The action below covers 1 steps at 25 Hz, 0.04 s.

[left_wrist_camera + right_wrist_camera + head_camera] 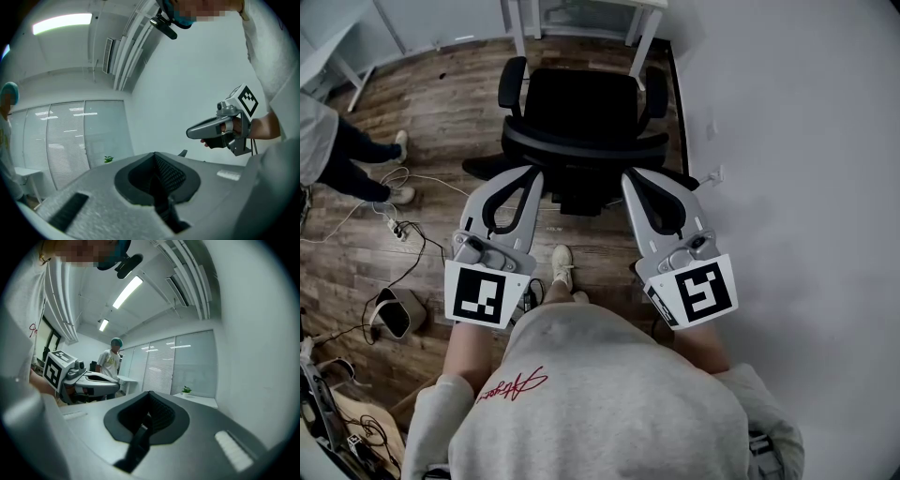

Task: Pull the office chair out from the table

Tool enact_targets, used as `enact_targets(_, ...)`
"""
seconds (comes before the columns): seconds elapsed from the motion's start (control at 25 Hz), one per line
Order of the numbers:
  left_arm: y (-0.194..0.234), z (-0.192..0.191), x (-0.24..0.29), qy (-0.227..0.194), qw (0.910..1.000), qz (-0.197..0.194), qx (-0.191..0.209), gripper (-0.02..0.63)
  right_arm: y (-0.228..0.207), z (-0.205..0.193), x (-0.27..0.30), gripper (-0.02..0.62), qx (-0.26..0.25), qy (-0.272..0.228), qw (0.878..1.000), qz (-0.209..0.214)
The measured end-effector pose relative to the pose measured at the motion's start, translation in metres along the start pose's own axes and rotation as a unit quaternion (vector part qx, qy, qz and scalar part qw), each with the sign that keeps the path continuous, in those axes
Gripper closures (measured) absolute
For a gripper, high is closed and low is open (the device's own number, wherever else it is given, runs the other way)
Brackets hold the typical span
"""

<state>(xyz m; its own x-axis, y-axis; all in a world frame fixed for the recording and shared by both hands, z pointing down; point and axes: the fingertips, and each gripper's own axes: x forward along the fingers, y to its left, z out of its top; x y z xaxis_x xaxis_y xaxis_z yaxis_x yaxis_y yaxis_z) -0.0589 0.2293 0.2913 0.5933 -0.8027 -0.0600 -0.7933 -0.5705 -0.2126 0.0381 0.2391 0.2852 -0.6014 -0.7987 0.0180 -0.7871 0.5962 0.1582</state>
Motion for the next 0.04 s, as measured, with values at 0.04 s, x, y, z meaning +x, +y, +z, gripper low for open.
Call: enact_targets(0.04,-0.0004,0.0000,0.0003,0.000,1.0000,0.000,0.000,0.607,-0.0001,-0.0001,-0.0002,0.594,0.000,0.001,1.000,0.001)
